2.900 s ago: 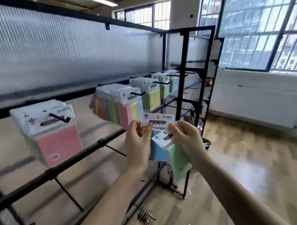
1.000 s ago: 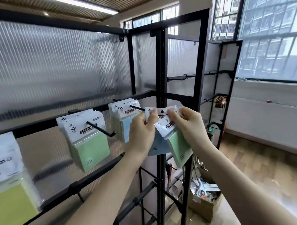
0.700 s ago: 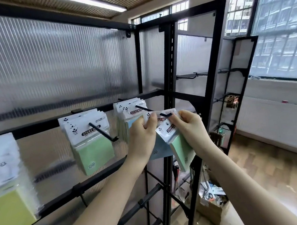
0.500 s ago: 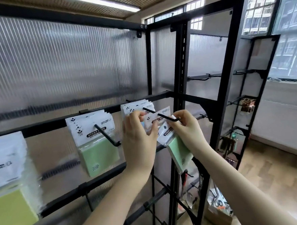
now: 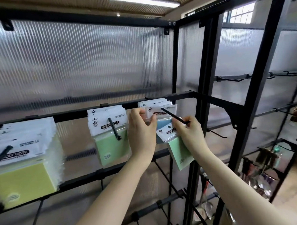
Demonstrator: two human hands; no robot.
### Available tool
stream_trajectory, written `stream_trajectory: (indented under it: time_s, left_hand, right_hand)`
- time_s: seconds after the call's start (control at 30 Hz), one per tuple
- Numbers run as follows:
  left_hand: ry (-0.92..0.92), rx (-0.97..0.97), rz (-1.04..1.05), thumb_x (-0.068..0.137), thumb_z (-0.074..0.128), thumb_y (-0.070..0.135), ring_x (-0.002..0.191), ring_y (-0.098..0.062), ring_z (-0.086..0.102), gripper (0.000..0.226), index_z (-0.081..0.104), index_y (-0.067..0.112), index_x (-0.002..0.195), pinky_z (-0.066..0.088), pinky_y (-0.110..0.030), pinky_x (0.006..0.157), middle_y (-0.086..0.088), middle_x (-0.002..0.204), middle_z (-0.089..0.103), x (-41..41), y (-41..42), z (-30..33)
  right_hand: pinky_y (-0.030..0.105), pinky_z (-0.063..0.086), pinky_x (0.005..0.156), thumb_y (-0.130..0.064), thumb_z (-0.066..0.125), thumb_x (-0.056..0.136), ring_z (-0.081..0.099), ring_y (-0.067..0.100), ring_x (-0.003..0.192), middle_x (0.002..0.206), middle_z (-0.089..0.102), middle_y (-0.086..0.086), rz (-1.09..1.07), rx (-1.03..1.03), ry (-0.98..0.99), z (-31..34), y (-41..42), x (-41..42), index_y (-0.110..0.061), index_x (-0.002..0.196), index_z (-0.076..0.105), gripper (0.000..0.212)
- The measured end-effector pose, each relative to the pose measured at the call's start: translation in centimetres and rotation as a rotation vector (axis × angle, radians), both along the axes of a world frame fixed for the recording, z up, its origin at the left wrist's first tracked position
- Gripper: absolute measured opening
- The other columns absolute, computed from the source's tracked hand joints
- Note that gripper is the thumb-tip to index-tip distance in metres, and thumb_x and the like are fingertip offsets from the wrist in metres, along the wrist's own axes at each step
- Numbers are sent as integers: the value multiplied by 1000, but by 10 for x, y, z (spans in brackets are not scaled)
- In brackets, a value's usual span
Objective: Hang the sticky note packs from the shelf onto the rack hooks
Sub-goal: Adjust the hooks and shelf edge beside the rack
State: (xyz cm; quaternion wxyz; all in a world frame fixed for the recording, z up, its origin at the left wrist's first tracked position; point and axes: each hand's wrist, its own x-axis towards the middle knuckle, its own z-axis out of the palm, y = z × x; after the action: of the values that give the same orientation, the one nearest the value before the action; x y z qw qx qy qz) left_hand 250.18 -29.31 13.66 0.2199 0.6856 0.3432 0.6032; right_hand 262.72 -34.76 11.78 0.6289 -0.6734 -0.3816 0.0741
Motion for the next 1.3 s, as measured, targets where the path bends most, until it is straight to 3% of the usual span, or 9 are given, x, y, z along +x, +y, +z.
stream_trajectory:
  time_s: [0.13, 0.27, 0.37, 0.47, 0.57, 0.7, 0.8, 0.97, 1.3]
  left_hand:
    - [-21, -47, 59, 87, 66, 20, 83, -16, 48, 26, 48, 6, 98, 39, -29, 74, -4, 95, 55, 5, -3, -3]
    - [-11, -22, 110, 86, 65, 16, 77, -12, 34, 25, 40, 13, 85, 33, -27, 70, 3, 82, 42, 1, -15, -10]
    - [-7, 4, 41, 91, 60, 23, 70, -15, 42, 23, 41, 13, 82, 31, -19, 62, 4, 75, 45, -11, -30, -17]
    - [-47, 50, -67, 91, 50, 40, 66, -6, 51, 24, 47, 18, 83, 38, -12, 61, 10, 71, 52, -33, -53, -21]
    - [-65, 16, -134, 83, 55, 46, 70, -1, 57, 27, 57, 19, 85, 41, -10, 62, 12, 72, 61, -57, -73, -16]
    - [-145, -21, -128, 87, 63, 27, 62, 4, 51, 18, 60, 14, 76, 37, -9, 60, 15, 63, 59, -89, -88, -7]
    - [-230, 50, -50, 86, 60, 29, 59, 5, 48, 18, 55, 16, 73, 35, -8, 58, 19, 62, 56, -106, -99, 1]
    - [-221, 138, 41, 90, 61, 14, 57, 10, 48, 24, 51, 25, 72, 34, -3, 56, 25, 58, 52, -118, -99, 13]
    - [-174, 105, 66, 89, 62, 24, 73, 3, 54, 12, 55, 26, 80, 38, -7, 67, 13, 74, 60, -119, -72, 11]
  right_hand:
    - [30, 43, 62, -31, 63, 88, 56, 21, 71, 79, 63, 5, -11, 9, -17, -5, 0, -2, -7, 84, 54, 27]
    - [12, 34, 50, -26, 57, 93, 44, 0, 57, 65, 52, -8, -14, 104, -31, -9, -10, -15, -16, 71, 47, 26]
    - [12, 35, 54, -27, 53, 97, 41, -1, 56, 66, 48, -8, 8, 208, -20, -10, -25, -32, -15, 74, 45, 27]
    - [14, 36, 58, -29, 52, 98, 41, 2, 62, 70, 47, -5, 47, 280, 29, -8, -37, -51, -15, 75, 43, 28]
    - [22, 37, 62, -27, 52, 97, 44, 7, 67, 72, 47, -4, 150, 311, 79, -3, -44, -79, -17, 75, 43, 26]
    - [15, 35, 59, -27, 55, 95, 40, -2, 59, 64, 48, -17, 316, 420, 64, 7, -53, -120, -18, 74, 41, 27]
    - [9, 38, 60, -26, 62, 91, 50, -4, 62, 68, 57, -22, 441, 466, -5, 19, -59, -137, -19, 81, 47, 19]
    - [13, 38, 62, -23, 65, 89, 49, -1, 63, 68, 55, -19, 501, 480, -36, 36, -53, -148, -23, 80, 50, 18]
    - [11, 36, 59, -22, 64, 91, 47, -2, 61, 65, 54, -20, 483, 426, -17, 28, -33, -143, -16, 80, 52, 17]
